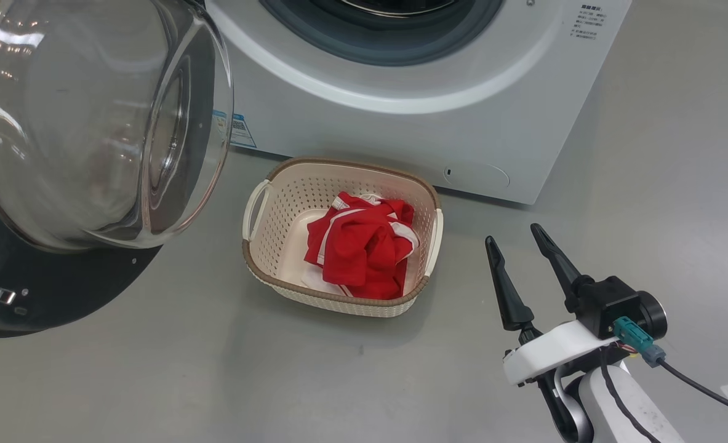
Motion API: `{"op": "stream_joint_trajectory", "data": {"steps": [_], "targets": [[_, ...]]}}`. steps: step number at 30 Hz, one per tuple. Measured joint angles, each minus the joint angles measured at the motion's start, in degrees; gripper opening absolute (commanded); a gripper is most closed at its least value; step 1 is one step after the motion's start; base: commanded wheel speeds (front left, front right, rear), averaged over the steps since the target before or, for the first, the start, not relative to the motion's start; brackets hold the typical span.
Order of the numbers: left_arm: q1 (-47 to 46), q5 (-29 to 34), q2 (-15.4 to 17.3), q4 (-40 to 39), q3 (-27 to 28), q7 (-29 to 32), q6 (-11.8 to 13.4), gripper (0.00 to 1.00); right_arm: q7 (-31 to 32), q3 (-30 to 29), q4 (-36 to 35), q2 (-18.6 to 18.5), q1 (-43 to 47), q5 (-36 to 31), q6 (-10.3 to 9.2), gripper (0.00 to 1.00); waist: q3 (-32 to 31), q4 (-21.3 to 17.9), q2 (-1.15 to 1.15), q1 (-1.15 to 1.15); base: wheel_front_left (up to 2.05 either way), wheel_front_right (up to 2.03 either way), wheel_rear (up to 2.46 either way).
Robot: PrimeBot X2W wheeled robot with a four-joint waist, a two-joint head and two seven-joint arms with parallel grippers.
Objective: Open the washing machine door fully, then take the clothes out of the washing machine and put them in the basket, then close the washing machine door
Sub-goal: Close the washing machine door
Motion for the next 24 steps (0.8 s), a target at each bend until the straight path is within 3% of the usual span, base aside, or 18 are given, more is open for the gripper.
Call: {"op": "stream_joint_trajectory", "data": {"steps": [6,12,24], "targets": [[1.5,-0.5,-1.5,-0.4,-0.5,4.5,-1.5,0.00,-0.4,0.0,0.2,0.0,0.0,0.2,0.00,1.00,-0.6,0.1,0.00,0.00,0.00,0.00,0.00],[3.1,-1.4,-3.1,-1.5,-0.5,6.8,-4.8,0.00,-0.4,0.1,0.5,0.1,0.2,0.3,0.00,1.00,-1.1,0.3,0.00,0.00,0.00,0.00,0.00],[6.6,-4.7,-5.9,-3.0,0.6,12.8,-5.8,0.00,-0.4,0.5,0.9,0.3,0.6,0.8,0.00,1.00,-2.9,0.5,0.00,0.00,0.00,0.00,0.00]]}}
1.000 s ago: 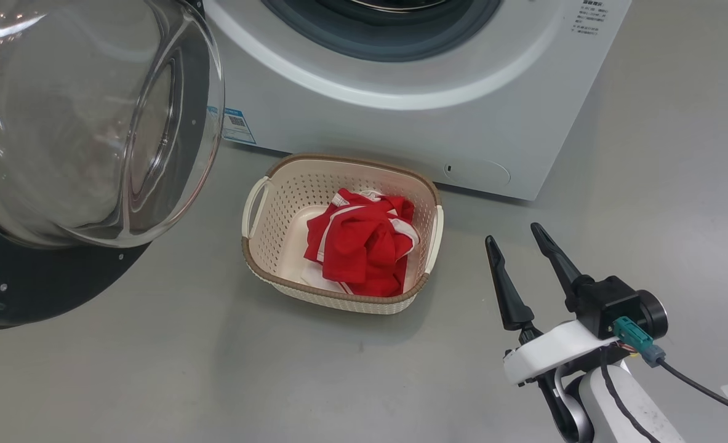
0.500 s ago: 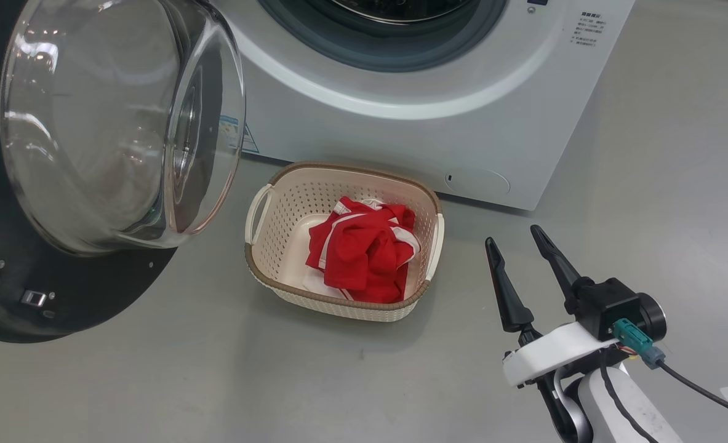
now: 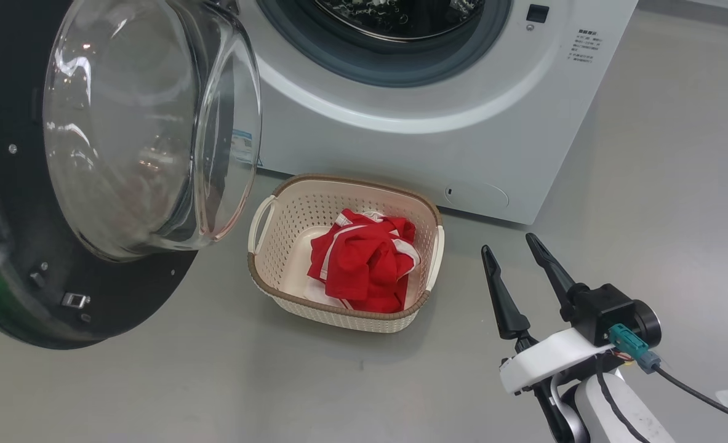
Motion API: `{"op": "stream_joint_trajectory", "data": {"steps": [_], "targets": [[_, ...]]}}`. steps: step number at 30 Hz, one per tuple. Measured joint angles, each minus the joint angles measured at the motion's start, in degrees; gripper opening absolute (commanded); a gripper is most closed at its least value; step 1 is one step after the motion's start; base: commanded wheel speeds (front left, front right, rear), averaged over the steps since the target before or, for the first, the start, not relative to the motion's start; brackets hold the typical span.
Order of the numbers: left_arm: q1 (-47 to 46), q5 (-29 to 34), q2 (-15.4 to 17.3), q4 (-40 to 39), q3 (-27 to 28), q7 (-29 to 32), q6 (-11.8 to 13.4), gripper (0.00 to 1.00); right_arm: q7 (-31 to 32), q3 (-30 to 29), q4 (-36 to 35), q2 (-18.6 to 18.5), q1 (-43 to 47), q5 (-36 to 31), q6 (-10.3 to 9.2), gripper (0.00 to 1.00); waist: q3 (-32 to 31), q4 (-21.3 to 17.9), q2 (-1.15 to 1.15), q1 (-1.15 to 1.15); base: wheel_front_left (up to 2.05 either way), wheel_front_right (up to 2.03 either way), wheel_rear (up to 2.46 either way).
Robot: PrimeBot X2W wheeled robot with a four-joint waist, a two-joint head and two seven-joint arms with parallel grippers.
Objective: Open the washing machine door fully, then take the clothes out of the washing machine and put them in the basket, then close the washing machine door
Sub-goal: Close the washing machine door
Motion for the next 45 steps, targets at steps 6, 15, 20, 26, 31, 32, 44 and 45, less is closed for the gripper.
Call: {"op": "stream_joint_trajectory", "data": {"steps": [6,15,20,26,31,32,44,45], "targets": [[1.1,-2.5,-2.7,-1.5,0.8,2.5,-0.3,0.00,0.0,0.2,0.0,0.1,0.8,0.1,0.00,1.00,-0.6,0.0,0.00,0.00,0.00,0.00,0.00],[2.3,-3.8,-6.0,-5.0,0.8,5.9,-0.8,0.00,0.0,0.3,0.0,0.1,0.9,0.5,-0.02,1.00,-1.0,-0.2,0.00,0.00,0.00,0.00,0.00],[3.0,-4.6,-7.9,-7.0,0.8,7.7,-1.2,0.00,0.0,0.3,0.0,0.2,0.9,0.6,-0.03,1.00,-0.9,-0.5,0.00,0.00,0.00,0.00,0.00],[4.4,-6.4,-11.1,-9.9,0.9,9.0,-1.2,0.00,-0.1,0.3,0.0,0.2,0.9,0.6,-0.10,1.00,-0.9,-1.1,0.00,0.00,0.00,0.00,0.00],[6.2,-7.0,-12.7,-12.8,1.1,10.2,-1.3,0.00,-0.1,0.7,0.0,0.2,0.9,1.0,-0.09,1.00,-1.2,-2.1,0.00,0.00,0.00,0.00,0.00],[6.5,-7.2,-13.1,-13.3,1.1,10.5,-1.3,0.00,-0.1,0.7,0.0,0.2,0.9,1.0,-0.09,1.00,-1.3,-2.3,0.00,0.00,0.00,0.00,0.00],[9.7,-9.4,-19.1,-20.1,0.9,12.5,-1.1,0.00,-0.1,1.2,0.1,0.3,0.9,1.4,-0.09,1.00,-1.8,-5.2,0.00,0.00,0.00,0.00,0.00],[10.0,-9.5,-19.3,-20.6,0.8,12.5,-1.1,0.00,-0.1,1.2,0.1,0.3,0.9,1.4,-0.09,1.00,-1.9,-5.5,0.00,0.00,0.00,0.00,0.00]]}}
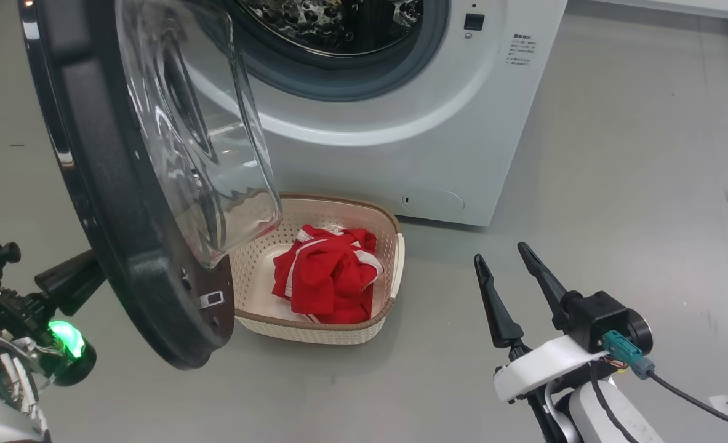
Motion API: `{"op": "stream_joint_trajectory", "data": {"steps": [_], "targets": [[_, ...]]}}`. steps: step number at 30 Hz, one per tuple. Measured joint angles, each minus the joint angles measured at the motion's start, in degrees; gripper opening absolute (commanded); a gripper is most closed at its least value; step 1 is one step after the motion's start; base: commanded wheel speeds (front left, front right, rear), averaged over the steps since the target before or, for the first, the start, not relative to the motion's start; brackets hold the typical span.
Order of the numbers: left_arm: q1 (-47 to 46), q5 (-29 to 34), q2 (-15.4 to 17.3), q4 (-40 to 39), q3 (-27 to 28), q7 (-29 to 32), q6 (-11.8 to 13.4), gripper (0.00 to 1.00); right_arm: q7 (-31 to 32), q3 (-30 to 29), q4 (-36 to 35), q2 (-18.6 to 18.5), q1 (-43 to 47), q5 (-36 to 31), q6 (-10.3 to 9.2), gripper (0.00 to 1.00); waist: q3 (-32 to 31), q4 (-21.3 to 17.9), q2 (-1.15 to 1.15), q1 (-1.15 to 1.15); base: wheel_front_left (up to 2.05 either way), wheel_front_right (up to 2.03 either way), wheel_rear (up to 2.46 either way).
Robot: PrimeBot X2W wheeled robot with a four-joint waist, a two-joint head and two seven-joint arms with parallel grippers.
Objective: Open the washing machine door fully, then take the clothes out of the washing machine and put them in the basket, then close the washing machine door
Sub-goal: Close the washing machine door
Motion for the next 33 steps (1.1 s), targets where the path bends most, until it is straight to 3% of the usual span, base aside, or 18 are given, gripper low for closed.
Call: {"op": "stream_joint_trajectory", "data": {"steps": [17,33], "targets": [[3.7,-1.4,-0.9,-7.8,-3.2,0.6,4.1,0.00,0.0,-0.3,0.0,0.1,0.1,0.5,-0.48,1.00,-0.4,-4.7,0.00,0.00,0.00,0.00,0.00],[6.2,-11.4,-0.8,-7.8,-9.6,-1.4,7.1,0.00,0.0,0.7,-0.2,0.2,0.1,0.5,-0.46,1.00,0.0,-7.5,0.00,0.00,0.00,0.00,0.00]]}}
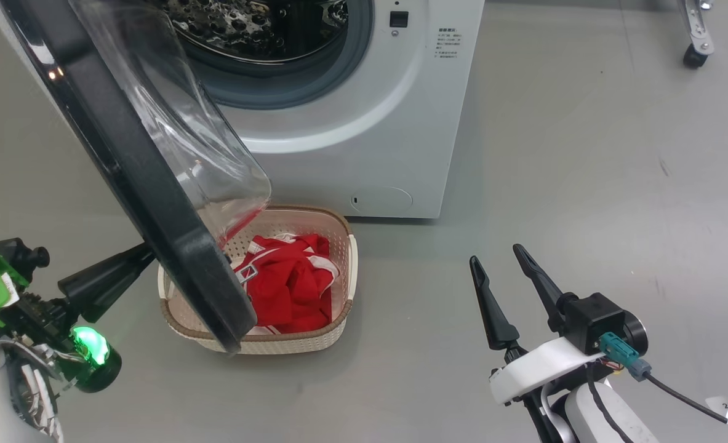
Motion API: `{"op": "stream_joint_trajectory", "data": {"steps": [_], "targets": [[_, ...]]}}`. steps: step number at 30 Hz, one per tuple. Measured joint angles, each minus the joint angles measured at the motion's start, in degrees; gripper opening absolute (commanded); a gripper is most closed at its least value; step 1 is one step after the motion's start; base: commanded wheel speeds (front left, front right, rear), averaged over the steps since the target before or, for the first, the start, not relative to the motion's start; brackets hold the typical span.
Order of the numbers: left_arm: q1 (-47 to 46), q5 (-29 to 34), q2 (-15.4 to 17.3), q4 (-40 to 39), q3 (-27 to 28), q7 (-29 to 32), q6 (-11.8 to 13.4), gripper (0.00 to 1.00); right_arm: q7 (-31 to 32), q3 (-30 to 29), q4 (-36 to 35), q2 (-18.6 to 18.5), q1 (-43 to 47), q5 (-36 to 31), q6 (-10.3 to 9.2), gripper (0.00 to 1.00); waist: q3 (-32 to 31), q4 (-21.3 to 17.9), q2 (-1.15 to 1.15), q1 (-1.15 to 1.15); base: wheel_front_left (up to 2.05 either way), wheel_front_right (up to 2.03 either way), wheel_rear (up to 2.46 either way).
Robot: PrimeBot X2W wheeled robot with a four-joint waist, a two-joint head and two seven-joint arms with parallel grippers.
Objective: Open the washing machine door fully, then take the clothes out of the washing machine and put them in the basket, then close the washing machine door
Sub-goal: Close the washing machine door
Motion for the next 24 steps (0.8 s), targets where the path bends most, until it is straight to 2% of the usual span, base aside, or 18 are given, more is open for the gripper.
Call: {"op": "stream_joint_trajectory", "data": {"steps": [16,24], "targets": [[1.1,-6.8,0.0,-2.3,-7.9,-9.0,0.4,0.00,0.0,0.4,-0.3,0.0,-0.1,0.0,0.00,1.00,1.1,-6.0,0.00,0.00,0.00,0.00,0.00],[1.4,-8.1,0.0,-2.7,-11.8,-16.4,0.4,0.00,0.0,0.9,-0.7,0.0,-0.1,0.1,0.00,1.00,1.8,-9.4,0.00,0.00,0.00,0.00,0.00]]}}
